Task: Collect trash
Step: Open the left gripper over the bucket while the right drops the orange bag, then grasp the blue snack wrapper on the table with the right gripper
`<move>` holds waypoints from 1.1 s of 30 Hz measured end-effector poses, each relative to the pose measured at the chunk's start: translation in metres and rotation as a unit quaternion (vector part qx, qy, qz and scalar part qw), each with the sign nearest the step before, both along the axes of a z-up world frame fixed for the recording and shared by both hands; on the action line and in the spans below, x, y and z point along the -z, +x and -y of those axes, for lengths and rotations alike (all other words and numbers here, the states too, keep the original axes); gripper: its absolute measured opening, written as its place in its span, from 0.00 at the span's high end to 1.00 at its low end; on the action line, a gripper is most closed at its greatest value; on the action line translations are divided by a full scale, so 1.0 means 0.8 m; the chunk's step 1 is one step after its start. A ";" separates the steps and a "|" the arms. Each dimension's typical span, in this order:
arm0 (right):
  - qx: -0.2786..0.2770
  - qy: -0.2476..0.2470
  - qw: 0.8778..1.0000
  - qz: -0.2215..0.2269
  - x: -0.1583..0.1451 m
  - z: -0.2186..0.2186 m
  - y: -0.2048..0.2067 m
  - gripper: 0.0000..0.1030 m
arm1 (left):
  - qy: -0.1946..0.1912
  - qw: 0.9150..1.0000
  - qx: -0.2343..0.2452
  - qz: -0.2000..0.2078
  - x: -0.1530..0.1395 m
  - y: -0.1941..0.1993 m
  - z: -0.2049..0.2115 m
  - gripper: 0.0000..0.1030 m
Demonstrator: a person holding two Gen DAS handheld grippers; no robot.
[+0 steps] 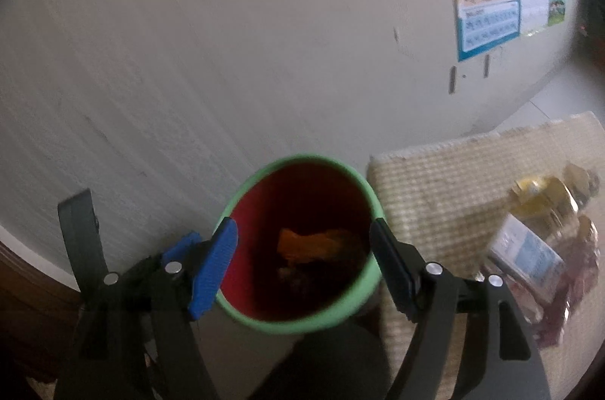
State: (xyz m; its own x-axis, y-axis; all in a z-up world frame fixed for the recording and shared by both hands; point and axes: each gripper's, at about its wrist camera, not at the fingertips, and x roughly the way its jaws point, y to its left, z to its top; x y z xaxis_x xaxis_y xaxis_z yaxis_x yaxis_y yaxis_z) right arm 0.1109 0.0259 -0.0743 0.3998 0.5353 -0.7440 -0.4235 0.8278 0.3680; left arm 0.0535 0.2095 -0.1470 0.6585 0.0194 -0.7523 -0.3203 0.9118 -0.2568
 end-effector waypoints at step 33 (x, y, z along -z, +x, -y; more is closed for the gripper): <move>-0.173 -0.252 0.937 -0.167 0.155 0.205 -0.235 0.60 | 0.042 0.977 0.207 -0.037 -0.009 -0.010 0.231 0.29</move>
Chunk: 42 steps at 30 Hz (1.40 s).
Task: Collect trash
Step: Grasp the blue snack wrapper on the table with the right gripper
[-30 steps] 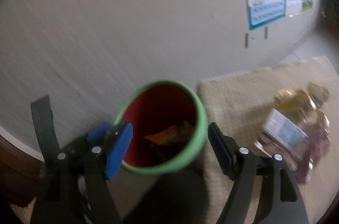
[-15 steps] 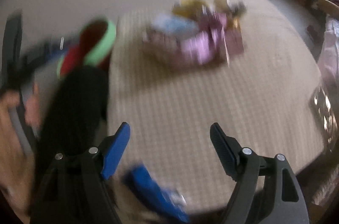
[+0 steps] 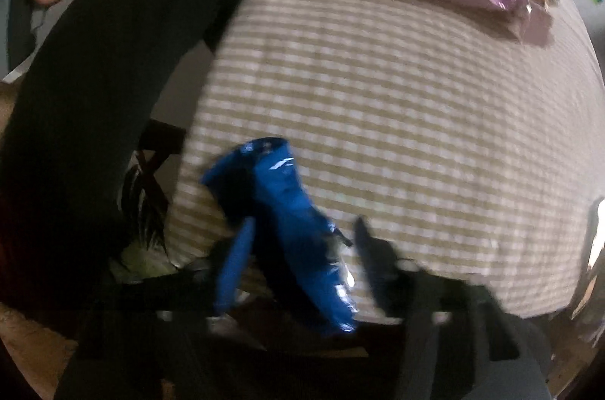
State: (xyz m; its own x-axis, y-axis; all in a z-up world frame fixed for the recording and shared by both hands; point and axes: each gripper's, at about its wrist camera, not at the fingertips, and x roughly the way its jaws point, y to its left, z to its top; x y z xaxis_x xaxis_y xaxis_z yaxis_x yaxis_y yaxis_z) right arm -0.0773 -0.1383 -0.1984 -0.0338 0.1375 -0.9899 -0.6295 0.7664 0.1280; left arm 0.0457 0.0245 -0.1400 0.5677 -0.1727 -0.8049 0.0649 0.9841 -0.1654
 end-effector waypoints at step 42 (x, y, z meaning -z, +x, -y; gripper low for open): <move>0.356 0.218 0.905 0.086 -0.020 0.123 0.096 0.48 | -0.036 0.991 -0.020 -0.128 0.104 0.128 0.118 0.50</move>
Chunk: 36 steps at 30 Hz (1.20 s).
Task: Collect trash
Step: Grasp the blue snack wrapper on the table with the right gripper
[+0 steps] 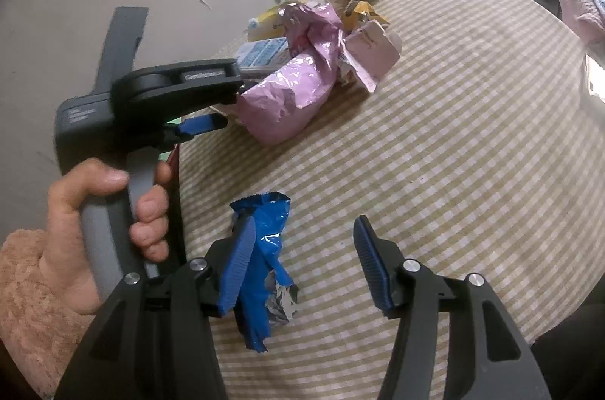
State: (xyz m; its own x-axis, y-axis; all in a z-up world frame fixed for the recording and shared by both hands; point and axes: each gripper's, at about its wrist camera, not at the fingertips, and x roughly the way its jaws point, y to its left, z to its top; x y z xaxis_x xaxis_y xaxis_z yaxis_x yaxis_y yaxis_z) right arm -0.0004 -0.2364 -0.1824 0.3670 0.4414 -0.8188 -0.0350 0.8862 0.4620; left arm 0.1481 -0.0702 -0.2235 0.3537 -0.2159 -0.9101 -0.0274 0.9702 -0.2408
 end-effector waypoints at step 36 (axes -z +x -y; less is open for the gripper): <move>-0.118 -0.047 0.992 -0.026 0.019 -0.082 -0.012 0.71 | -0.001 1.000 0.002 0.018 -0.030 -0.046 -0.056 0.49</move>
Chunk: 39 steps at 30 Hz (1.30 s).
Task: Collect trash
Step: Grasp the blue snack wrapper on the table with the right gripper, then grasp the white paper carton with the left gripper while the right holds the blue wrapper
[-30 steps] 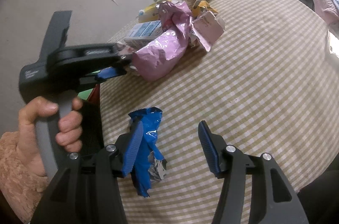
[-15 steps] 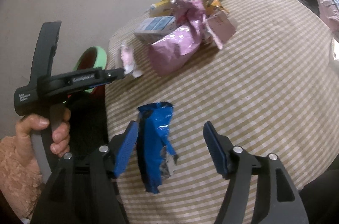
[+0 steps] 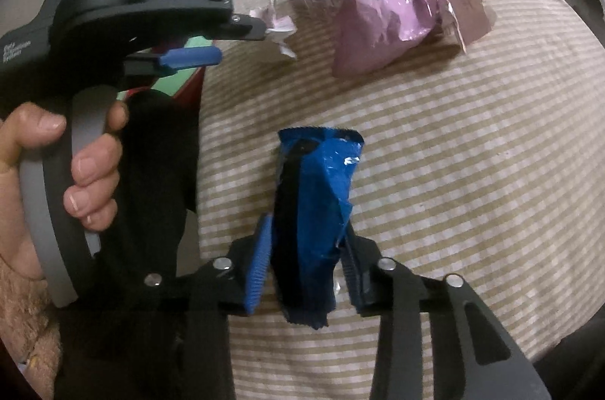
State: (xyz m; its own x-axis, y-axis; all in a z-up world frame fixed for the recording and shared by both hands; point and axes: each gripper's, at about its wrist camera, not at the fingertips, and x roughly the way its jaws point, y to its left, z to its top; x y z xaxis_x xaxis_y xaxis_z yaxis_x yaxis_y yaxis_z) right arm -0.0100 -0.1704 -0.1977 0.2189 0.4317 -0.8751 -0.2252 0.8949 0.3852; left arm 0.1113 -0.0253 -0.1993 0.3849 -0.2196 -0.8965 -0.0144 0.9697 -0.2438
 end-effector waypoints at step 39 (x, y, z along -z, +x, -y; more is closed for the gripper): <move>0.080 0.035 0.996 0.033 -0.013 0.051 0.006 0.71 | 0.068 0.996 0.022 0.057 -0.012 -0.012 -0.002 0.67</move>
